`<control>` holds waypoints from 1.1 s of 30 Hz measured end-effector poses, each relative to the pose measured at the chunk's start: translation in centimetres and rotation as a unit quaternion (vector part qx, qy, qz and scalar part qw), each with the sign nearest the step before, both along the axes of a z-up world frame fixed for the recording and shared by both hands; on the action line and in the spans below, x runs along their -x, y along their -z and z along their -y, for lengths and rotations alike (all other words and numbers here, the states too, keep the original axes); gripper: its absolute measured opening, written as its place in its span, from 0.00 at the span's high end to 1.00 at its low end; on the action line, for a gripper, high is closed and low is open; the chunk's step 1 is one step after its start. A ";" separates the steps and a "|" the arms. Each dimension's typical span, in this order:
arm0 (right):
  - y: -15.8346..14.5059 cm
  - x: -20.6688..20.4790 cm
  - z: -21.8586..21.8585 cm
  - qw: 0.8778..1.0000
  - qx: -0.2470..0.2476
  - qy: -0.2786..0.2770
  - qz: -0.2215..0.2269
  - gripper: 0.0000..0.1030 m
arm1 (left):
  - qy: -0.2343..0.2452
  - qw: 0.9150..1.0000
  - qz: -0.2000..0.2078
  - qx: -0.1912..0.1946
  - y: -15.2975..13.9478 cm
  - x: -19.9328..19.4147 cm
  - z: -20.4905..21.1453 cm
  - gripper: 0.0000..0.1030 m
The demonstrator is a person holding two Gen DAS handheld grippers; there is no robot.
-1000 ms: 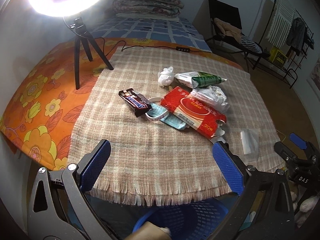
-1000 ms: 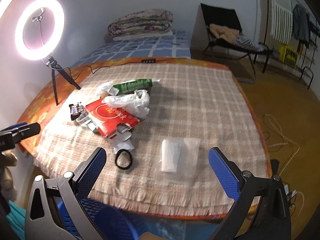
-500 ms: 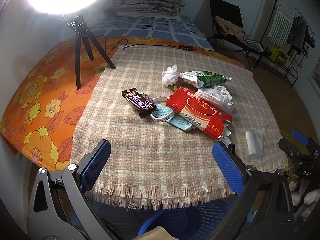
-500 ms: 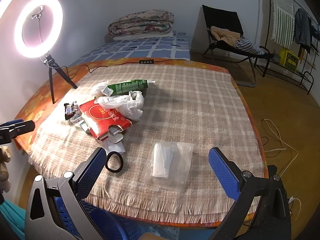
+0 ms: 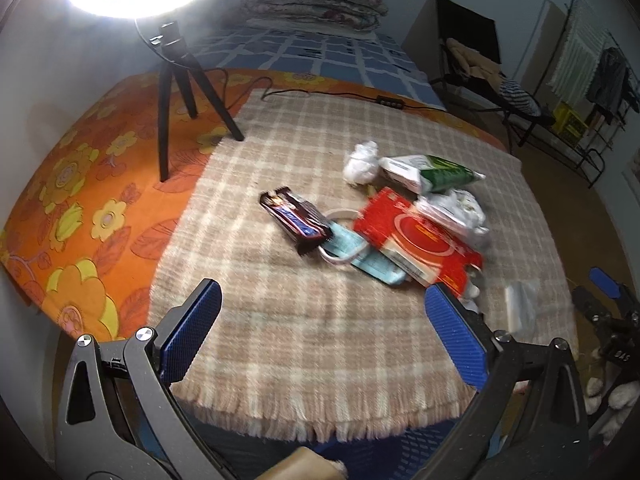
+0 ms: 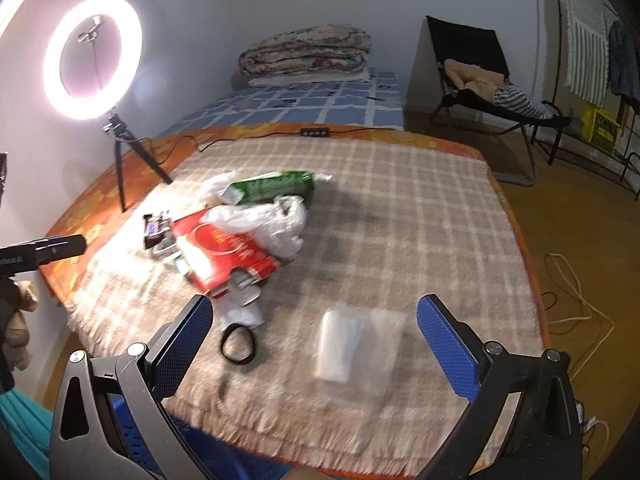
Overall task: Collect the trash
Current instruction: 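Grasp the Snickers wrapper with the left tool while the right tool grasps the white plastic bag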
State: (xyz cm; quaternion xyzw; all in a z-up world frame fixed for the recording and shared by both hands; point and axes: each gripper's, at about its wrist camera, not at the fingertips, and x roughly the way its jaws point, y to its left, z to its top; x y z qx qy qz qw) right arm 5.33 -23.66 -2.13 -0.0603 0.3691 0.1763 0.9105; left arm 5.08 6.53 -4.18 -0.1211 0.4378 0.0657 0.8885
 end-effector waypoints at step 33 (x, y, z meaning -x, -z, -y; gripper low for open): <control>4.6 -14.6 -4.5 0.975 -0.136 0.017 -0.174 0.13 | -0.084 0.971 -0.112 0.196 8.4 -11.3 -7.9 0.54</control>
